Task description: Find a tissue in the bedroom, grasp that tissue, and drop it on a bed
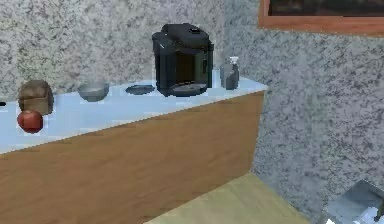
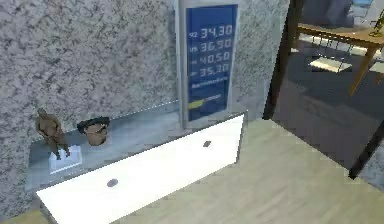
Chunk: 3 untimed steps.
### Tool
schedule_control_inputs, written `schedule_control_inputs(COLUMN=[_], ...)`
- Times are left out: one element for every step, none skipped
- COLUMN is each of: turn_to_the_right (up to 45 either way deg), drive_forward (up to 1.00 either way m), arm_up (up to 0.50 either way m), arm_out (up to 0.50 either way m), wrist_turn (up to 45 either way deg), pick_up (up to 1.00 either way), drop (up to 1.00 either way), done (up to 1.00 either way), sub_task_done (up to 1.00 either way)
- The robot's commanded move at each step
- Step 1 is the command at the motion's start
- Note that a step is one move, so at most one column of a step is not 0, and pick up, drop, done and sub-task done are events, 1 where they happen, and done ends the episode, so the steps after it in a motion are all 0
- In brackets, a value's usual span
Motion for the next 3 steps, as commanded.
schedule_control_inputs(turn_to_the_right=[45.0,15.0,0.0], drive_forward=[0.00,0.00,0.05], arm_up=[0.00,0.00,0.00], arm_out=[0.00,0.00,0.00], wrist_turn=[0.0,0.0,0.0], pick_up=[0.00,0.00,0.00], drop=[0.00,0.00,0.00], done=[0.00,0.00,0.00], sub_task_done=[0.00,0.00,0.00])
